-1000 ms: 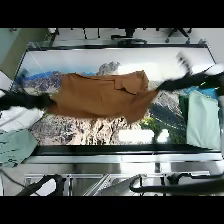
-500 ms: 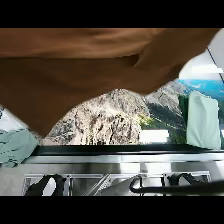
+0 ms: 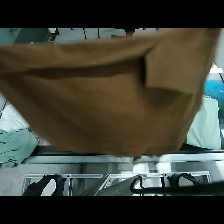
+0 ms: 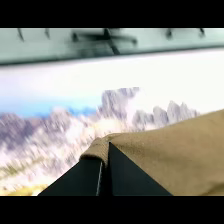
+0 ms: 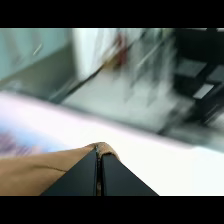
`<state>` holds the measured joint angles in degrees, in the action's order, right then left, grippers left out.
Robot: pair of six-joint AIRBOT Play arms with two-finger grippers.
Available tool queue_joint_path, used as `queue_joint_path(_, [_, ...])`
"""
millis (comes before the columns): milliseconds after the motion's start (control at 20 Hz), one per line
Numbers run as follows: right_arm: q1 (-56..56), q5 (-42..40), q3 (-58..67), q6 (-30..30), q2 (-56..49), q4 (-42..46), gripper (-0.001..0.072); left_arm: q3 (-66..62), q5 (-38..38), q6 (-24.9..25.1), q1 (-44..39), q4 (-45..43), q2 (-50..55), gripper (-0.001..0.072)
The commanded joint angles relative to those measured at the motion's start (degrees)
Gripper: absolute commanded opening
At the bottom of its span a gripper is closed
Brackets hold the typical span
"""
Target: Fold the shirts.
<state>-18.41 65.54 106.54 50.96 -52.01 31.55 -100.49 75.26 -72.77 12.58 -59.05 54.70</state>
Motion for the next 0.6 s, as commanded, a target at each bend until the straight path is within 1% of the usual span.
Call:
queue_joint_path(0, [0.07,6.97,0.04,0.07,-14.27,-2.69,0.0017,8.52,-4.81,2.47,-7.02,0.02,11.30,0.0015])
queue_joint_path(100, [0.61,6.97,-0.33,0.26,-22.29,-2.64,0.0016,12.31,-9.22,3.58,-8.07,0.02,19.34,0.0015])
queue_joint_path(250, [2.54,4.61,-0.35,-0.02,-33.57,-1.55,0.0017,12.87,-12.33,5.09,-7.98,0.02,32.81,0.0015])
queue_joint_path(400, [4.26,-3.50,-0.33,0.02,-42.53,-1.62,0.0017,5.77,-11.45,5.20,-8.02,0.22,46.84,0.0015])
queue_joint_path(450, [4.52,-5.31,-0.33,0.02,-44.15,-1.64,0.0016,2.47,-10.36,5.14,-8.02,0.24,50.71,0.0016])
queue_joint_path(550, [4.42,-6.40,-0.33,-0.02,-45.42,-1.49,0.0016,-4.42,-8.79,4.46,-8.02,0.22,56.11,0.0016])
